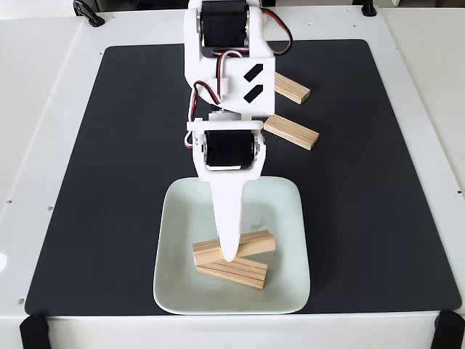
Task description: Pick up the wooden block and place them on the plate.
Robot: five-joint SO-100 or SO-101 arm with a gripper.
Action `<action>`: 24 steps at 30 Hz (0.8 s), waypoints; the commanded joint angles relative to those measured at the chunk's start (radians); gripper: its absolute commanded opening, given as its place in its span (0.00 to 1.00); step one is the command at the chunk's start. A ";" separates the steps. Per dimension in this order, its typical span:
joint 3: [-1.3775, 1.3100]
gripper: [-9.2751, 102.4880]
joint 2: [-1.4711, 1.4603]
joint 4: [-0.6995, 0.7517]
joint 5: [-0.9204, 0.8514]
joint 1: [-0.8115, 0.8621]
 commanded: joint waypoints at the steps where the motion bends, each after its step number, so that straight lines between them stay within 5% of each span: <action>1: -0.081 0.08 -0.020 -0.015 0.012 0.003; 24: -0.083 0.08 -0.057 -0.072 0.100 0.002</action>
